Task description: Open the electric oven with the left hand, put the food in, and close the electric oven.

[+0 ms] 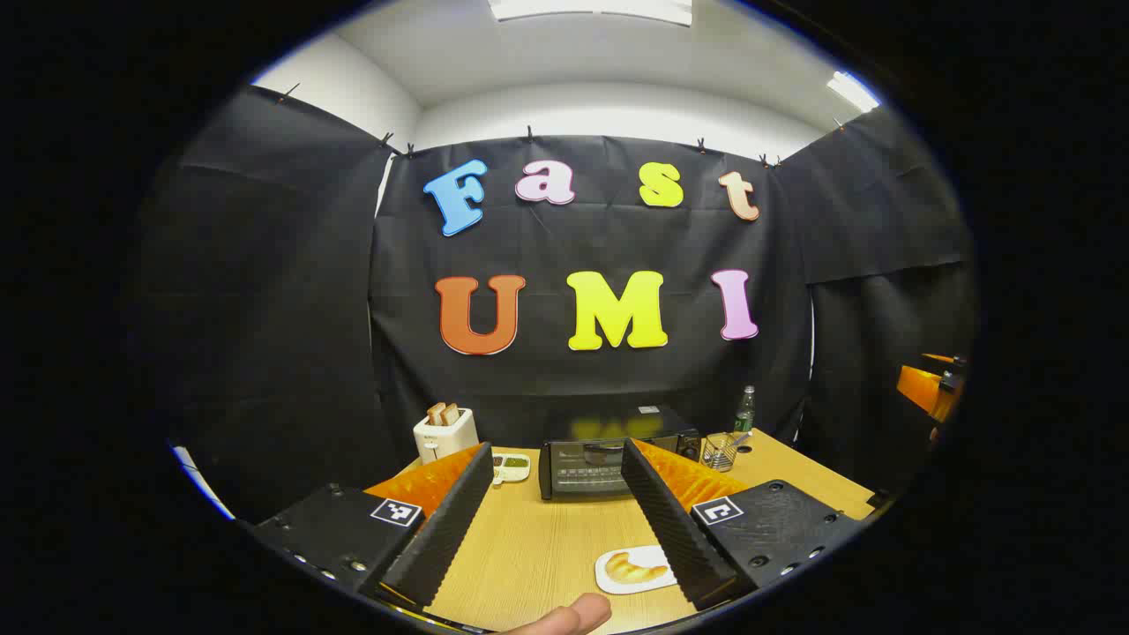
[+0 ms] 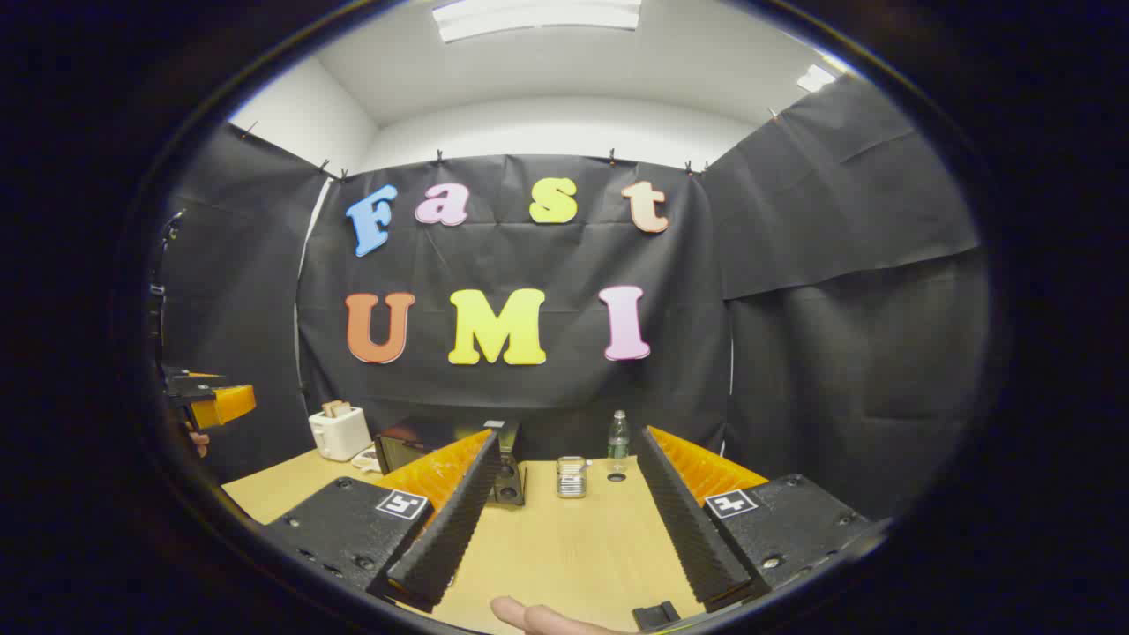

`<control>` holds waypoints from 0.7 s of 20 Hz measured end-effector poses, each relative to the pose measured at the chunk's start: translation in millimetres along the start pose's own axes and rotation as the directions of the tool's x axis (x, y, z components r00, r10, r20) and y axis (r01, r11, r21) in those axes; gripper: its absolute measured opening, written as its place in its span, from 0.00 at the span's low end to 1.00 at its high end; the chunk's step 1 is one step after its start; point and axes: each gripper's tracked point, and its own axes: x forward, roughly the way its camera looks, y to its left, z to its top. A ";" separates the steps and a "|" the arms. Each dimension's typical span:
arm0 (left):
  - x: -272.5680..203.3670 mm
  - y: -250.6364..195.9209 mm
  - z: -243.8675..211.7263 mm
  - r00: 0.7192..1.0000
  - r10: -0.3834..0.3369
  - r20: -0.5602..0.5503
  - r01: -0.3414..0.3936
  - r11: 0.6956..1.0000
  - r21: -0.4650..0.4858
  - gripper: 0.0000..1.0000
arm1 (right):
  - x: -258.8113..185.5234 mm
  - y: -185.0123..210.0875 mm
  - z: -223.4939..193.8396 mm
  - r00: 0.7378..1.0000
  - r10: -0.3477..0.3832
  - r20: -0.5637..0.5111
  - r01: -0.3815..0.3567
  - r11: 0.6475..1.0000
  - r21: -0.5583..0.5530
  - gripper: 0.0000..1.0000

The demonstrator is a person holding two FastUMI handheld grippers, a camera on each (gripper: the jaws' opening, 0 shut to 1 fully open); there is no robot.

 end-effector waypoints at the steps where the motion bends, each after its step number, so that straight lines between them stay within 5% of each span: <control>1: 1.0 0.3 -1.4 1.000 0.002 0.001 -0.002 1.000 0.000 0.95 | 0.8 -1.5 -1.5 1.000 -0.001 0.001 0.001 1.000 0.002 0.99; 14: 54.0 -4.5 -17.4 0.999 -0.038 -0.015 0.038 0.998 -0.055 0.95 | 24.0 -28.0 -18.0 0.999 -0.003 0.032 0.002 1.000 0.030 0.98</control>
